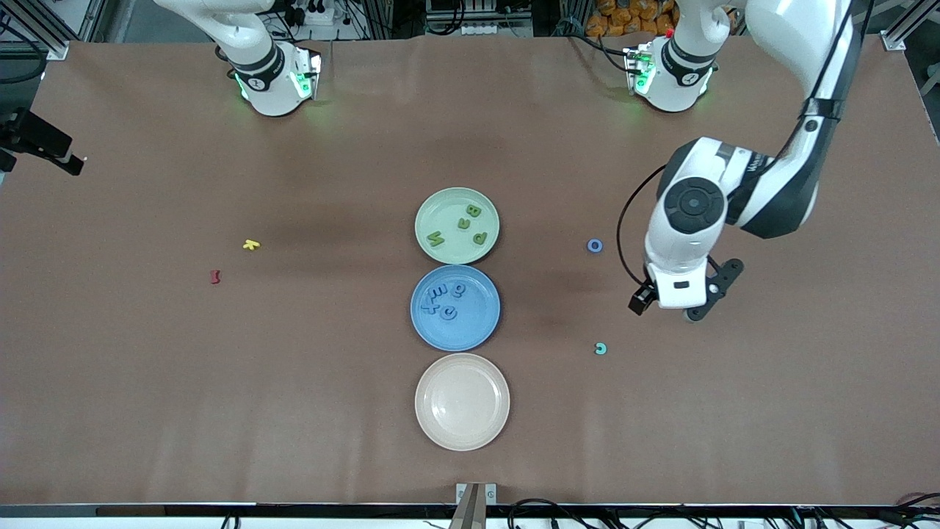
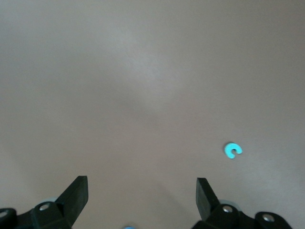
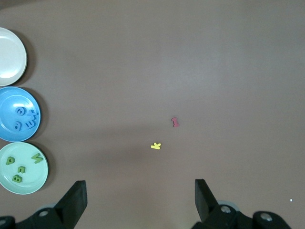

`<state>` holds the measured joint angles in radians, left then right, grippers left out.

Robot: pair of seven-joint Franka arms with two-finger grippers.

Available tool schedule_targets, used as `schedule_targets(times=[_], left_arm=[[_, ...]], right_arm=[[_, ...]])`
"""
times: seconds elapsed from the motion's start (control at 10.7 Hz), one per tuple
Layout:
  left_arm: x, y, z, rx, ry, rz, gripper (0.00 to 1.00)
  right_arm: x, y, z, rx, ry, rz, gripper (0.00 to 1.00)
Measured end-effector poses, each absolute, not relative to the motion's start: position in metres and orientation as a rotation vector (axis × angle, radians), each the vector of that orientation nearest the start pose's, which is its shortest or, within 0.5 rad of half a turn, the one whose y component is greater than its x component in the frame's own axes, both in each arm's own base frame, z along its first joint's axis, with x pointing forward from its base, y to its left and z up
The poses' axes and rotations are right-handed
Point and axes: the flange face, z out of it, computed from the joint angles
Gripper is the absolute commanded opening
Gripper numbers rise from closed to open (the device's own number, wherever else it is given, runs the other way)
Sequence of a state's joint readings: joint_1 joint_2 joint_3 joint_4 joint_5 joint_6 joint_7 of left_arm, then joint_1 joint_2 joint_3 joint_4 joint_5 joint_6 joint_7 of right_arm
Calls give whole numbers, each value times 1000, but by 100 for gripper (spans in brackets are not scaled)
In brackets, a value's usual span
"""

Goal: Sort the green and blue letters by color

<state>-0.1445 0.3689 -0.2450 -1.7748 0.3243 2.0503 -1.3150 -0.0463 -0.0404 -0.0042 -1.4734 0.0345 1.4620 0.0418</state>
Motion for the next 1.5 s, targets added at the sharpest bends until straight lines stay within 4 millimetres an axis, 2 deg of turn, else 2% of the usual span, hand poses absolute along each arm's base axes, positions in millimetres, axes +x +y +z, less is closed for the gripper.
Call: schedule_targets(times=[0.28, 0.47, 0.56, 0.84, 1.03, 1.5], left_arm=[[615, -184, 385, -2776, -992, -40, 100], [616, -183, 395, -2841, -854, 7, 100], [615, -185, 408, -2911, -775, 32, 100], [604, -174, 474, -3040, -632, -23, 100], [597, -162, 507, -3086, -526, -80, 100], [573, -157, 551, -3118, -213, -98, 100]], right_arm=[[526, -5, 677, -3106, 82, 16, 100], [524, 8, 676, -3107, 43, 40, 100], [524, 11, 677, -3108, 36, 39, 100], [524, 11, 678, -3107, 36, 36, 100], [524, 9, 679, -3107, 40, 25, 100], [524, -1, 682, -3106, 70, 1, 100]])
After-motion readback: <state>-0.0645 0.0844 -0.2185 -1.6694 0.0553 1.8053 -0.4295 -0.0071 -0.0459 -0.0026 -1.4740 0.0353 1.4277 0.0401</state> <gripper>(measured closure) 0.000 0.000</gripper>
